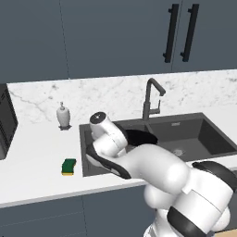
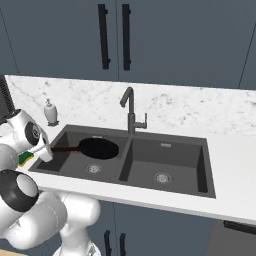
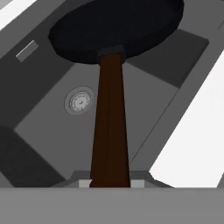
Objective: Pick the pan and sponge and place them into the sink. Then turn on the water.
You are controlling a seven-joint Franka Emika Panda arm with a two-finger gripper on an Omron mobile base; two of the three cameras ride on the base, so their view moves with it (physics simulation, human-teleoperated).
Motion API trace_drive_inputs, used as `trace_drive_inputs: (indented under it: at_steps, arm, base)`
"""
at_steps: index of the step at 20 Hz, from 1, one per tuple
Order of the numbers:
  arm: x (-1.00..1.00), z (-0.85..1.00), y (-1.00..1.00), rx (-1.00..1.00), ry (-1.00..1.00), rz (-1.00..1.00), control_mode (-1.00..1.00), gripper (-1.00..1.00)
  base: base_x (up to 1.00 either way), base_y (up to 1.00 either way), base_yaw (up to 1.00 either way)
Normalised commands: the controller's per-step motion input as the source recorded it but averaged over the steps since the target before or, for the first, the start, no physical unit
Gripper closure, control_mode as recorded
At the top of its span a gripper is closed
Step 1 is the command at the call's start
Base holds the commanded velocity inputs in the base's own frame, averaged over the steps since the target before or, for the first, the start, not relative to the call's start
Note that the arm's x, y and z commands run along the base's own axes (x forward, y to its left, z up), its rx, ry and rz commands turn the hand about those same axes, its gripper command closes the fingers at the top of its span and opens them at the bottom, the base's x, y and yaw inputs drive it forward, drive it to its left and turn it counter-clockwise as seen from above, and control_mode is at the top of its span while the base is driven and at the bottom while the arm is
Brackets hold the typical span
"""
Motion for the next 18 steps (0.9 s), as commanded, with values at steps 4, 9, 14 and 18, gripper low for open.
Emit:
trace_drive_inputs:
  at_steps: [4,9,14,18]
  arm:
    - [0.36,-0.09,0.36,0.0,0.07,0.0,-1.0,1.0]
    - [0.24,-0.1,0.17,0.0,0.16,0.0,-1.0,1.0]
    - [0.28,-0.13,0.0,0.01,0.11,0.0,-1.0,1.0]
    - [0.29,-0.24,-0.04,0.0,0.0,0.0,-1.0,1.0]
  base:
    - [0.0,0.0,0.0]
    - [0.0,0.0,0.0]
    - [0.0,0.0,0.0]
    - [0.0,0.0,0.0]
